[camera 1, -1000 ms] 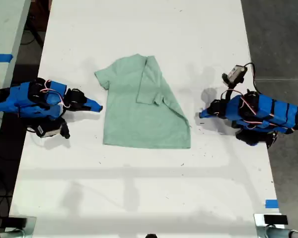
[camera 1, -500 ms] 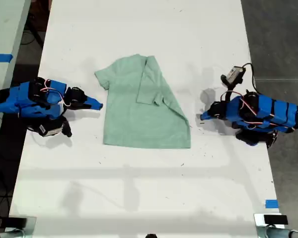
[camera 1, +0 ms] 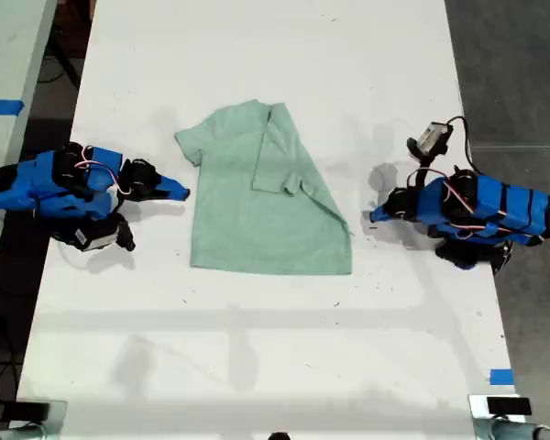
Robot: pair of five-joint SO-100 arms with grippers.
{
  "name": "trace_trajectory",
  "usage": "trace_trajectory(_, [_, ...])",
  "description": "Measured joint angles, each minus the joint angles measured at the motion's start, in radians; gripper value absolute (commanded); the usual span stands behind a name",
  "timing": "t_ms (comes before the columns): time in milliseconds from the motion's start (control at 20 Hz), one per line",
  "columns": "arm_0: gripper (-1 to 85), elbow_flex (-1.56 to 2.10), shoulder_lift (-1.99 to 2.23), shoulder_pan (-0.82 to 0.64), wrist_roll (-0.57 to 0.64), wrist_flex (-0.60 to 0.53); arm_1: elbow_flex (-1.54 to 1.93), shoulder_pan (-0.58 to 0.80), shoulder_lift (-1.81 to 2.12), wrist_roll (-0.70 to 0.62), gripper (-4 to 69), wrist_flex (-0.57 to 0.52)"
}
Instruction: Fold t shirt
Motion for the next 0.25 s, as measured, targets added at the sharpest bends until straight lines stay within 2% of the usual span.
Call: trace_trajectory(250, [-0.1,-0.006,0.0,-0.005,0.038,-0.031,0.0,0.0,0.0,0.0,-1.2,0.0])
